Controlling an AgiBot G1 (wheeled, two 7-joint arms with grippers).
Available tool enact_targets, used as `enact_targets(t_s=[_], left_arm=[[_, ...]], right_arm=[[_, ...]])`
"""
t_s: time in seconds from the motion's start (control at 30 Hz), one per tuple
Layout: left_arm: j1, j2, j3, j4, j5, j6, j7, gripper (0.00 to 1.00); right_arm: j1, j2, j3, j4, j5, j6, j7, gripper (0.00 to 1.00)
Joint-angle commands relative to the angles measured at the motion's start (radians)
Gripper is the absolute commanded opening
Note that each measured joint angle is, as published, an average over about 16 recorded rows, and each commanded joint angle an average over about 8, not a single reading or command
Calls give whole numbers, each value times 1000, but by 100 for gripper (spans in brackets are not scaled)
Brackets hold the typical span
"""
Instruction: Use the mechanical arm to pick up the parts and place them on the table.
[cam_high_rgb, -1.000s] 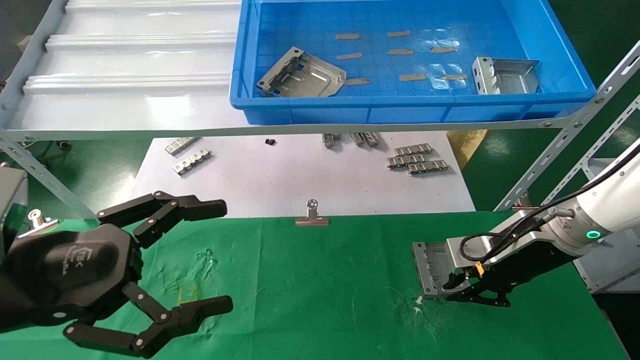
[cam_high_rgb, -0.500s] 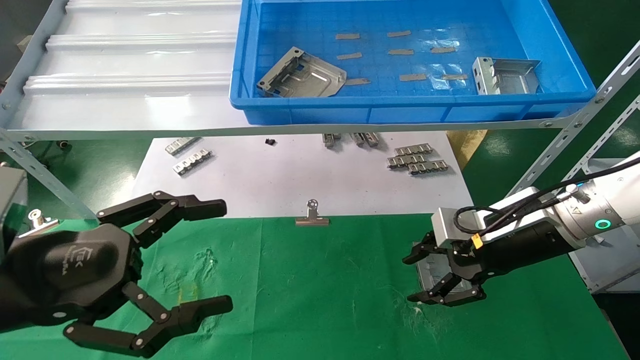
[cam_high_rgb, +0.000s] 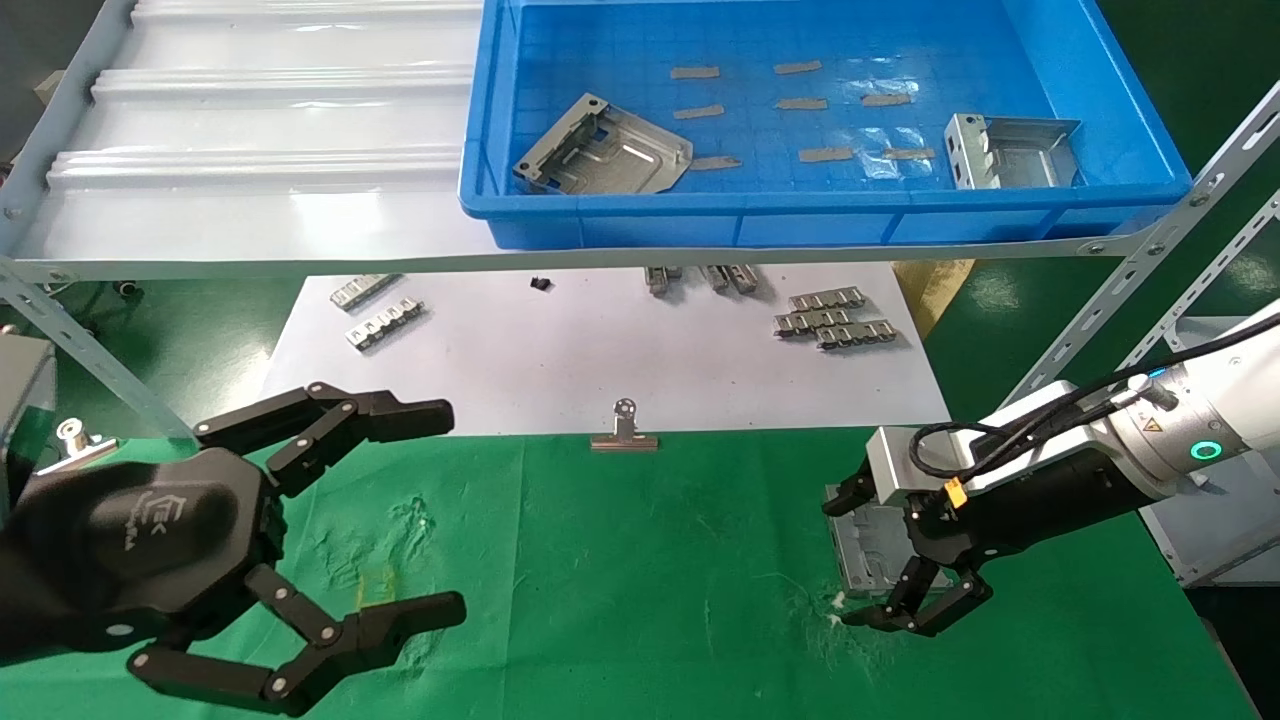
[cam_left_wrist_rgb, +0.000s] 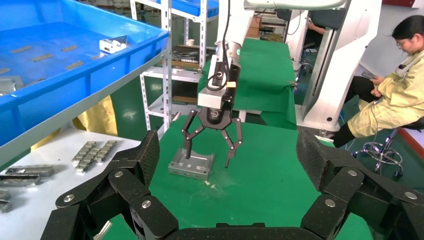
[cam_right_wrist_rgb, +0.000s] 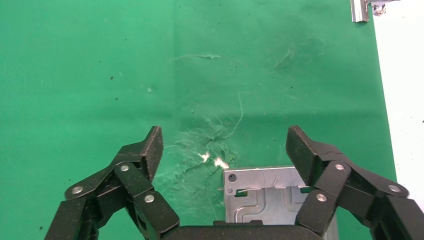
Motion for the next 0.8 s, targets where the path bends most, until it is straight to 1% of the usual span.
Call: enact_targets(t_s=[0.03,0.8], left_arm=[[0,0,0,0,0,0,0,100],[0,0,0,0,0,0,0,100]], right_arm=[[-4,2,6,6,0,1,2,100],[-319,182,443,444,133,43,226,100]])
